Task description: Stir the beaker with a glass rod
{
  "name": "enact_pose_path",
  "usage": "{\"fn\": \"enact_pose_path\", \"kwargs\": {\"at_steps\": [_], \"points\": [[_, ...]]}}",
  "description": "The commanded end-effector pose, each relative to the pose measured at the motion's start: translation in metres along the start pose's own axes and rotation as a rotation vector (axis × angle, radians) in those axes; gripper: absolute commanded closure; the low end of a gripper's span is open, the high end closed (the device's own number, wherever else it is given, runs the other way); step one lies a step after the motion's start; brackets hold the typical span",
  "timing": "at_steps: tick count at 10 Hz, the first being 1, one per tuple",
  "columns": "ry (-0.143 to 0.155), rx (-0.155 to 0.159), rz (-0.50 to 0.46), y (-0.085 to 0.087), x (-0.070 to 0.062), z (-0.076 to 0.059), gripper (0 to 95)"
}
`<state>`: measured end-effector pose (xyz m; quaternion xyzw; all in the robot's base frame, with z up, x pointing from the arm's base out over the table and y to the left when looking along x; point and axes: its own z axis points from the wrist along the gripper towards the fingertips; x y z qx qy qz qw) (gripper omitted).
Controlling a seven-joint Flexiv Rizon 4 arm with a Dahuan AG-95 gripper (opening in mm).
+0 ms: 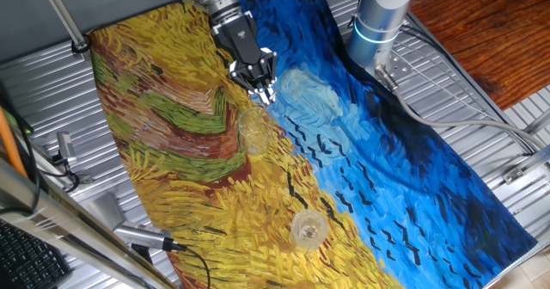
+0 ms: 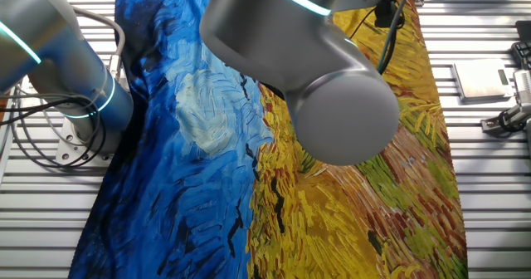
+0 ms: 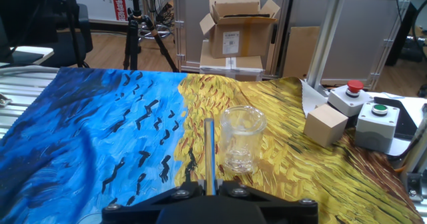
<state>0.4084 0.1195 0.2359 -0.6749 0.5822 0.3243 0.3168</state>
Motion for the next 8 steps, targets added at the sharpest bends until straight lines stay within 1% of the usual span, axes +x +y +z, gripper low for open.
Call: {"fn": "enact_pose_path", "kwargs": {"at_steps": [1,3,8], "points": [[0.002,0.001,-0.001,-0.0002,-0.0002,0.0001,95.0],[0.003,0.003,-0.001,-0.0007,-0.0005,0.0009,95.0],[0.003,0.011,0.003,-0.0046,-0.0012,0.0080,95.0]]}}
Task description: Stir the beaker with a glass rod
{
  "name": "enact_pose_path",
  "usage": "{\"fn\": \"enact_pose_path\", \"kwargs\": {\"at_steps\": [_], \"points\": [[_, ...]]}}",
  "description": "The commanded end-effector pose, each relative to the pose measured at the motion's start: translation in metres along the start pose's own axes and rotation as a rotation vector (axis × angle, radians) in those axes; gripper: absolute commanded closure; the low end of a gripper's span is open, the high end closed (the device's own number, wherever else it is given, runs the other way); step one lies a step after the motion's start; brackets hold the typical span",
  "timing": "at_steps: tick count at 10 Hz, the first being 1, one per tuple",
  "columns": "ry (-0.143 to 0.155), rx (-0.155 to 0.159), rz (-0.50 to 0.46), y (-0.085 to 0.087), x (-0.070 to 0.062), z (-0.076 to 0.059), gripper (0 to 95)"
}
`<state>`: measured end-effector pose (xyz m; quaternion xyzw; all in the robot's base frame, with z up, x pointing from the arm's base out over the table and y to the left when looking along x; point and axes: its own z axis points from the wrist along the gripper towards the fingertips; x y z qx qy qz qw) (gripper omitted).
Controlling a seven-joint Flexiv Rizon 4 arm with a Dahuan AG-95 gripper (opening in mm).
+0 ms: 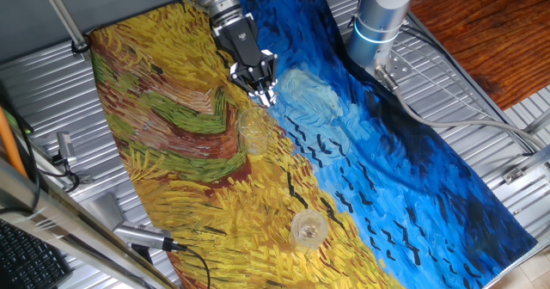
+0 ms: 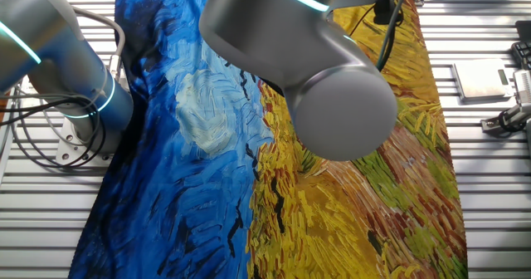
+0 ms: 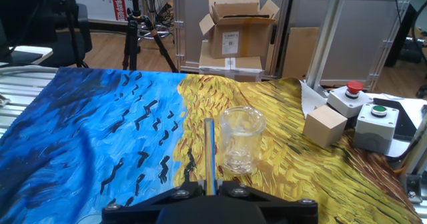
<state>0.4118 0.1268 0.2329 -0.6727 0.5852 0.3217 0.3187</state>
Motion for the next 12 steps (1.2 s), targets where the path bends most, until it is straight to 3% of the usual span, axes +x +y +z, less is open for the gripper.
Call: {"fn": "enact_pose_path", "kwargs": {"at_steps": [1,12], "points": [[0.000,0.004,0.000,-0.001,0.000,0.002,95.0],[0.006,0.030,0.025,-0.008,-0.006,0.014,95.0]]}}
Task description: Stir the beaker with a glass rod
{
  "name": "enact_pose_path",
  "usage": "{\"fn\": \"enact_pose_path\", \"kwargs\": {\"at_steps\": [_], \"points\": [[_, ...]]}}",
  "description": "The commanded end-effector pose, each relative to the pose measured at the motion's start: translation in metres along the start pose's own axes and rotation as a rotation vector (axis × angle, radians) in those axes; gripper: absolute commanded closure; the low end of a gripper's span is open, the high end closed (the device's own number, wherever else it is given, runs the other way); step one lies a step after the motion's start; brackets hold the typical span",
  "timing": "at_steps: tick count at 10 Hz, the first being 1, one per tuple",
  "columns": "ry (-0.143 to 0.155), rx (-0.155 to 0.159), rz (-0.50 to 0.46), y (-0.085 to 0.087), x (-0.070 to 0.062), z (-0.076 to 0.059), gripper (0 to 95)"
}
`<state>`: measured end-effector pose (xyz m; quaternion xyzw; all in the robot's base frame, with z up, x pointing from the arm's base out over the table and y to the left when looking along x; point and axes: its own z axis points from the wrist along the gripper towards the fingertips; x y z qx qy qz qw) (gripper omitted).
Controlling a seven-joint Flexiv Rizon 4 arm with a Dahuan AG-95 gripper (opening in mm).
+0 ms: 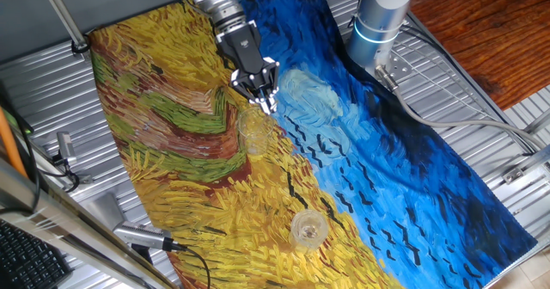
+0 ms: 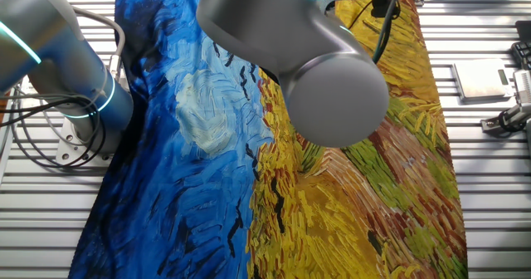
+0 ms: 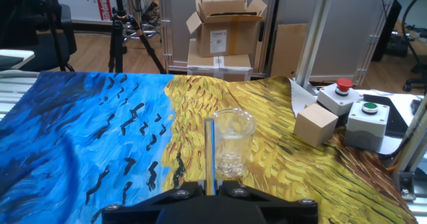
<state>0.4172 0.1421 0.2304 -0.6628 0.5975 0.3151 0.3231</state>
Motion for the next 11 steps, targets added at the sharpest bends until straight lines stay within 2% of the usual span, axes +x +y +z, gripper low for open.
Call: {"fn": "enact_pose_path", "kwargs": {"at_steps": [1,5,11], "points": [[0.000,0.003,0.006,-0.001,0.000,0.001,95.0],[0.004,0.018,0.021,-0.005,-0.002,0.004,95.0],[0.027,0.021,0.029,-0.019,-0.007,0.011,95.0]]}}
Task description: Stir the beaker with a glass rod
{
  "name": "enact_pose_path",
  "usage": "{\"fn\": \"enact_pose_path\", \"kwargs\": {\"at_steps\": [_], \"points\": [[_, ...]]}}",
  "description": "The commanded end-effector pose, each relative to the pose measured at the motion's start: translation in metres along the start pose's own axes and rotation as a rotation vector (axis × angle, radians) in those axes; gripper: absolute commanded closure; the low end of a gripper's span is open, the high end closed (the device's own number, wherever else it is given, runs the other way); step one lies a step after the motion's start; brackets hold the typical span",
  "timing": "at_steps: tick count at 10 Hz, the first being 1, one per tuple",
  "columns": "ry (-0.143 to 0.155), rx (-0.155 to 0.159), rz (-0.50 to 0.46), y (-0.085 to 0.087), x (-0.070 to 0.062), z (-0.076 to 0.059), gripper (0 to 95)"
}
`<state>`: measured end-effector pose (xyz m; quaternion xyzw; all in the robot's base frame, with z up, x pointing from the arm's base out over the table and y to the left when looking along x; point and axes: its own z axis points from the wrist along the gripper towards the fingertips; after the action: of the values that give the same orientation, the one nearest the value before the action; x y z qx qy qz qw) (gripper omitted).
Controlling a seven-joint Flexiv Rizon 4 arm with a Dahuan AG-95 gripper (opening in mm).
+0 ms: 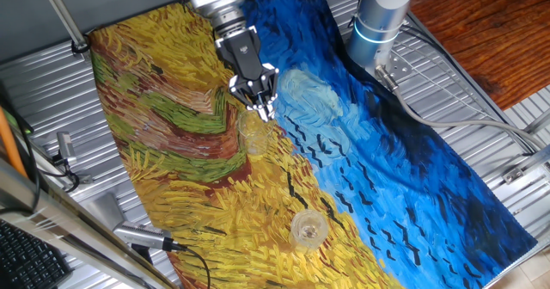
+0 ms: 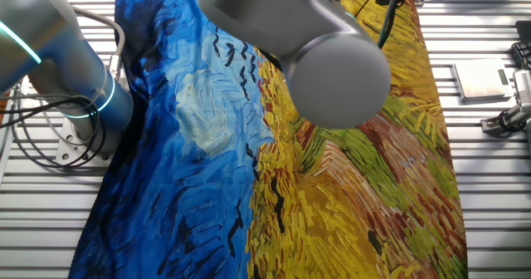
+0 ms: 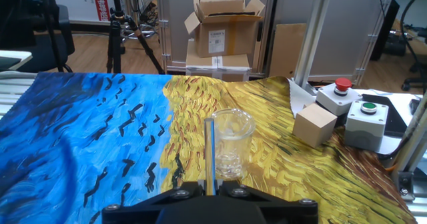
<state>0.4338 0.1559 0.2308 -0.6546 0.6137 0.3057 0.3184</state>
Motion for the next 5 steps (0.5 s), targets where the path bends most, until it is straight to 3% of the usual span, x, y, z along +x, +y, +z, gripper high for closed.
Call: {"fn": "enact_pose_path", "kwargs": {"at_steps": [1,5], "points": [[0.004,0.000,0.001,-0.0030,0.0009,0.0007,95.0],[0.002,-0.001,0.001,-0.0076,0.0049,0.0025,95.0]]}}
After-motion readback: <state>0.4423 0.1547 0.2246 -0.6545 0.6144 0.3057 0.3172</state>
